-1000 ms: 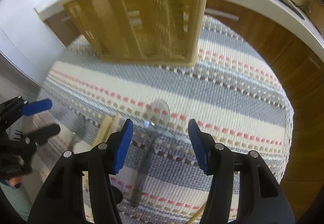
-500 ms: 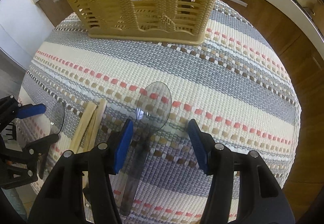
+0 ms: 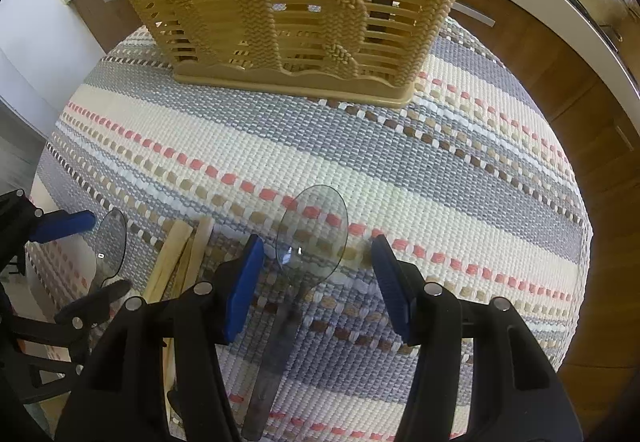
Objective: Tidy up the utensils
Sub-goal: 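Grasp a clear spoon with the left gripper while the right gripper grasps another clear spoon, then lift both clear spoons over the caddy and open both grippers, then return to the table and grasp the black spoon with the right gripper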
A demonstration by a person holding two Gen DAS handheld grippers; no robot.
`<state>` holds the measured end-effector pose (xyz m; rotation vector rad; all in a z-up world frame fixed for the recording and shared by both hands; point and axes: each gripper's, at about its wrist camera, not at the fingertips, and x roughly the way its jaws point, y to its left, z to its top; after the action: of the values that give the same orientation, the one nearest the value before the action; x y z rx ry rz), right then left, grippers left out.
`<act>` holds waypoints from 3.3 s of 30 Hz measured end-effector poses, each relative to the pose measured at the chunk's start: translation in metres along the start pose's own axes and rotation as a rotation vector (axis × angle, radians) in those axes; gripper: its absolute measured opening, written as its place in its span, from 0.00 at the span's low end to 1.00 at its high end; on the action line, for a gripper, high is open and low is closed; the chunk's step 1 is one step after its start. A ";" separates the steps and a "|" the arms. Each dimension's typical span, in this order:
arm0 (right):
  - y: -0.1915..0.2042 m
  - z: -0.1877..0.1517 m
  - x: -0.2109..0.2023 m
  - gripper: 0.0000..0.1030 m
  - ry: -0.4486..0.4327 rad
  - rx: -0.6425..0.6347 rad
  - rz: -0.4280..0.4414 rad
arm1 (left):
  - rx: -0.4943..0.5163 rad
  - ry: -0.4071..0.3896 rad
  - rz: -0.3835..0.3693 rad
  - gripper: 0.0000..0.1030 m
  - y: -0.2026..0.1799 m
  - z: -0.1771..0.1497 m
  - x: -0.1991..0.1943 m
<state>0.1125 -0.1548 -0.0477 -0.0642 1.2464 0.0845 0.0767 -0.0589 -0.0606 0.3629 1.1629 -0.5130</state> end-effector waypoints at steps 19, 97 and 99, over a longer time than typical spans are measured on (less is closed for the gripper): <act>-0.003 -0.012 -0.087 0.30 -0.248 -0.014 0.117 | -0.163 -0.396 -0.078 0.30 0.031 0.017 -0.087; -0.042 -0.035 -0.189 0.46 -0.594 0.118 0.031 | -0.175 -0.905 0.031 0.52 0.024 0.037 -0.195; -0.043 -0.046 -0.180 0.46 -0.545 0.134 0.065 | -0.187 -0.856 0.024 0.52 0.023 0.027 -0.187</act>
<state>0.0161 -0.2071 0.1083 0.1105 0.7070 0.0684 0.0536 -0.0176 0.1237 -0.0229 0.3677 -0.4622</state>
